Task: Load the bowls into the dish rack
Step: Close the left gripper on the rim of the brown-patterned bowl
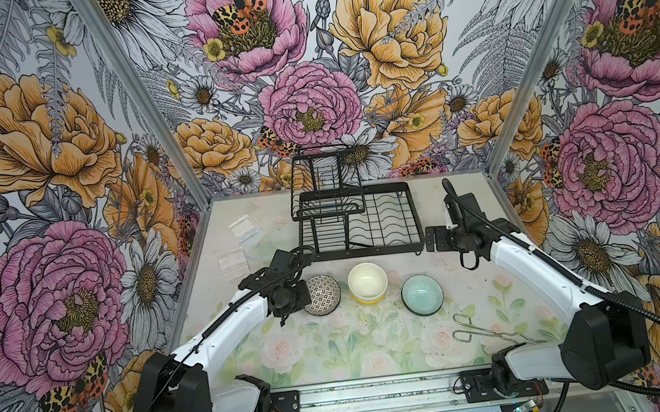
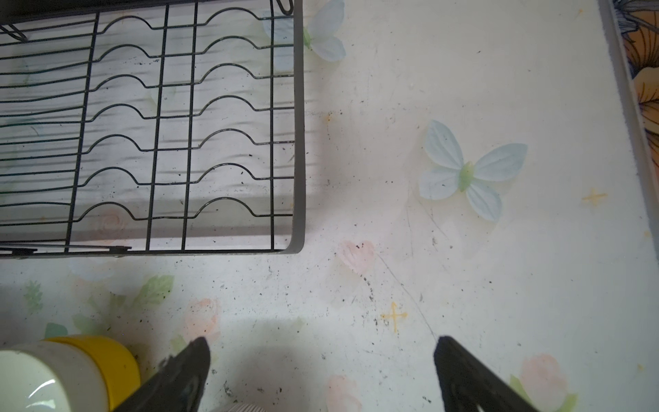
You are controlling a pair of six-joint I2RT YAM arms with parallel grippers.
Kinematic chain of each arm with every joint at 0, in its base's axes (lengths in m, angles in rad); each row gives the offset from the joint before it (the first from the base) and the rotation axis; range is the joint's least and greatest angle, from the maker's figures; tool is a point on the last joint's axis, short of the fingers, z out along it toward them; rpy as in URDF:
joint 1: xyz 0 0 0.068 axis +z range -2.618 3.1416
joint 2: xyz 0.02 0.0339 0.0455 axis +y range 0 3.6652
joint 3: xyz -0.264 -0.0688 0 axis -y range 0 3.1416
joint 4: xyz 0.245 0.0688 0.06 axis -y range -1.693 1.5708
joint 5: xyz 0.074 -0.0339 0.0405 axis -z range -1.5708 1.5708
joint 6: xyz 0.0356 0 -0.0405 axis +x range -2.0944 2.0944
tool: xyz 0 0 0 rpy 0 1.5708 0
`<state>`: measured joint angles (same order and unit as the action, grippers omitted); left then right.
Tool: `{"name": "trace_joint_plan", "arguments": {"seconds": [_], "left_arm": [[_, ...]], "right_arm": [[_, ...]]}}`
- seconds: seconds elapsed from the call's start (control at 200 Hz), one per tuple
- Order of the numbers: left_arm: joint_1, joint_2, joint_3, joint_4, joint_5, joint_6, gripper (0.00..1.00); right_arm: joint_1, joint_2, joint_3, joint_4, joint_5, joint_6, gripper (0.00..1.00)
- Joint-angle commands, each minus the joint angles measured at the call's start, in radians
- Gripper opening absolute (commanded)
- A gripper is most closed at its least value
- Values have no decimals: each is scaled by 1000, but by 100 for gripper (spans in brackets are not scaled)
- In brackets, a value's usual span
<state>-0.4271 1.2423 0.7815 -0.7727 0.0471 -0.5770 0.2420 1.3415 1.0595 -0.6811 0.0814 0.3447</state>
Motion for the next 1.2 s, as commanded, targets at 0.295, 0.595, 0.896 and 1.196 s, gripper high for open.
{"name": "trace_joint_plan", "arguments": {"seconds": [0.295,0.595,0.896,1.196], "left_arm": [[23,-21,-15,-17,52,23,0],[33,-55,-11,-31,48,11,0],[52,-90,-2,-33,59,10,0],[54,-109,29,-31,60,21,0]], "right_arm": [[5,-23,-4,-3,8,17,99],[6,-18,-5,-1,6,13,100],[5,-16,-7,-2,4,12,99],[8,-14,-9,-1,3,13,99]]}}
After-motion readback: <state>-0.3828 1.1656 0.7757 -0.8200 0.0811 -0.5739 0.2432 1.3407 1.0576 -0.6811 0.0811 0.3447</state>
